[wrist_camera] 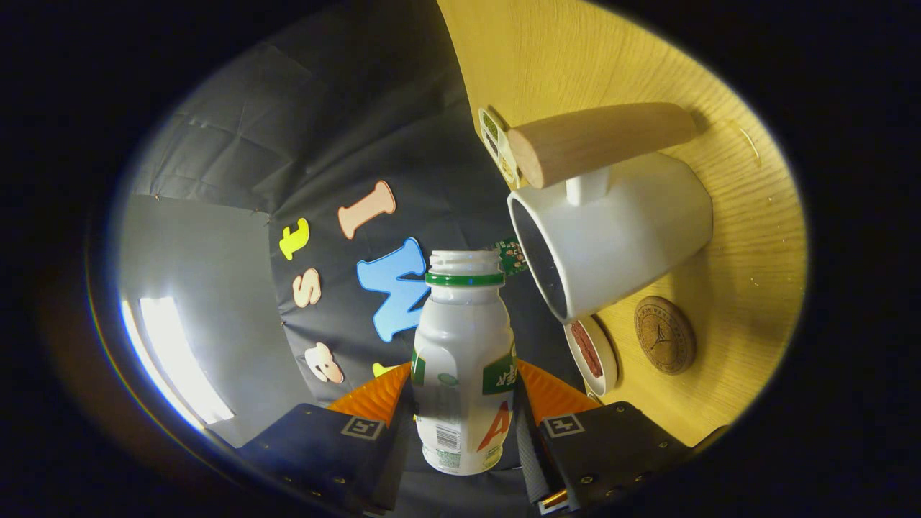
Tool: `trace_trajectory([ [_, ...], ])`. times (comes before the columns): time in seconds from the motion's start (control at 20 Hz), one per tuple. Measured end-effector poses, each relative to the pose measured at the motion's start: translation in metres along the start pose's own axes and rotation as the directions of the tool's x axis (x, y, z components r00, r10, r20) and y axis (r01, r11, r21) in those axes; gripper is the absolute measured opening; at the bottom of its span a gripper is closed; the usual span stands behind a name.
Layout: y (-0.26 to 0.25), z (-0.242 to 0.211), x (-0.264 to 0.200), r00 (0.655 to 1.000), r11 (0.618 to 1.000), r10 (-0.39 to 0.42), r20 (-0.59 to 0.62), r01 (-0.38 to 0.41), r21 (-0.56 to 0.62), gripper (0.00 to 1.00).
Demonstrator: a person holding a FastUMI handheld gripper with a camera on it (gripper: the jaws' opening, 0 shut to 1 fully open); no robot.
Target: Take the bottle from table, then pour the juice into the cup, finally place the bottle on the coaster
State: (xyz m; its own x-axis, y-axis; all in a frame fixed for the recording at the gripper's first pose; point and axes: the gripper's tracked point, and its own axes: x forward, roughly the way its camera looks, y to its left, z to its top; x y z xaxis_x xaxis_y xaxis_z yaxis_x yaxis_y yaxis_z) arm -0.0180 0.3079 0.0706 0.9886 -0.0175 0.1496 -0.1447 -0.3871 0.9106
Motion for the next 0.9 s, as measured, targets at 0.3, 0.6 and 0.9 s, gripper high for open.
trace_trajectory([
  [0.3, -0.004, -0.002, 0.001, 1.000, 1.000, -0.006, -0.008, 0.006, -0.013, 0.65],
  [0.6, -0.012, 0.001, -0.002, 1.000, 0.997, -0.029, 0.004, 0.029, -0.067, 0.65],
  [0.9, -0.014, 0.001, -0.001, 0.999, 0.984, -0.052, 0.005, 0.052, -0.172, 0.65],
])
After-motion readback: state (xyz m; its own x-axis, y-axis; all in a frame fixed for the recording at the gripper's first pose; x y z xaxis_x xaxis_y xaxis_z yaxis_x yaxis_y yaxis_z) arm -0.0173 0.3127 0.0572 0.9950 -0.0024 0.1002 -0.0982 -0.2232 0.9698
